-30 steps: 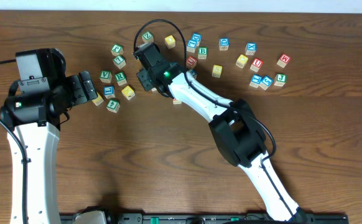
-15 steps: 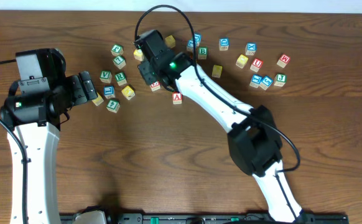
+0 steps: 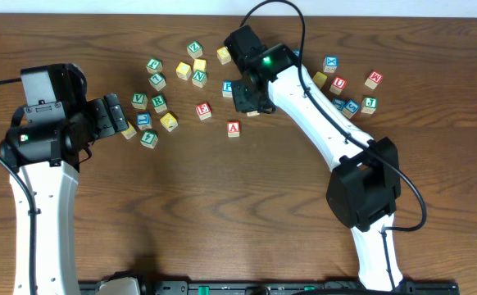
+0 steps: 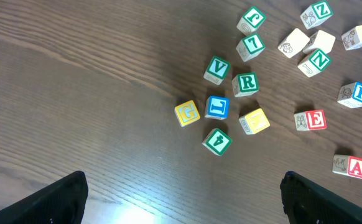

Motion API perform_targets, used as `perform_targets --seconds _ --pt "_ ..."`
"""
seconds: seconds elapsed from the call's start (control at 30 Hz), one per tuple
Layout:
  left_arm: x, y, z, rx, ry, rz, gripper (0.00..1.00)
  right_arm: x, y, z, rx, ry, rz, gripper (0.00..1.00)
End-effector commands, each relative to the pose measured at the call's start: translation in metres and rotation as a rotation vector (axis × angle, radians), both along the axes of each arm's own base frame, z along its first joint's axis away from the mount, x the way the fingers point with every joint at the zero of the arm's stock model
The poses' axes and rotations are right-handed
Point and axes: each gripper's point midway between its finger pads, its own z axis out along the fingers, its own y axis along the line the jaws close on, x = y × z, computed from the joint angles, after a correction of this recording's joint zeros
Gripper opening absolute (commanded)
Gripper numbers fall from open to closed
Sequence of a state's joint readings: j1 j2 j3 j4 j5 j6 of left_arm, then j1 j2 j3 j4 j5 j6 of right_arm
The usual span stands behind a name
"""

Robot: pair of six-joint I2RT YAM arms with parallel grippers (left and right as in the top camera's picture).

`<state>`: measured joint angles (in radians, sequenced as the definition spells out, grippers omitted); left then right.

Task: Spell out AI2
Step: 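Carry the red I block and place it right of the A block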

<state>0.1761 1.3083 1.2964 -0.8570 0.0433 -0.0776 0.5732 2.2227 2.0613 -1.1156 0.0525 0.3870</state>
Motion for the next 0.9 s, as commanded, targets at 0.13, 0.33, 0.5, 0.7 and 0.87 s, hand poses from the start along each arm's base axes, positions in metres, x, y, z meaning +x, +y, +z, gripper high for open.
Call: perform_targets --seconds 0.13,0.33,0.5,0.7,0.87 --pt "0.0 0.002 -0.001 0.005 0.005 0.001 0.98 -0.019 -0.011 -0.042 -0.027 0.103 -0.101 0.17" --pt "0.0 0.002 -0.001 0.005 0.005 0.001 0.97 -0.023 -0.011 -0.066 -0.018 0.112 -0.141 0.17" --pt "0.0 0.002 -0.001 0.005 0.005 0.001 0.98 -0.023 -0.011 -0.076 -0.011 0.108 -0.157 0.14" --pt "0.0 0.002 -0.001 0.005 0.005 0.001 0.98 -0.022 -0.011 -0.076 -0.012 0.104 -0.157 0.19" --pt "0.0 0.002 -0.001 0.005 0.005 0.001 0.98 -0.022 -0.011 -0.078 -0.012 0.104 -0.157 0.25"
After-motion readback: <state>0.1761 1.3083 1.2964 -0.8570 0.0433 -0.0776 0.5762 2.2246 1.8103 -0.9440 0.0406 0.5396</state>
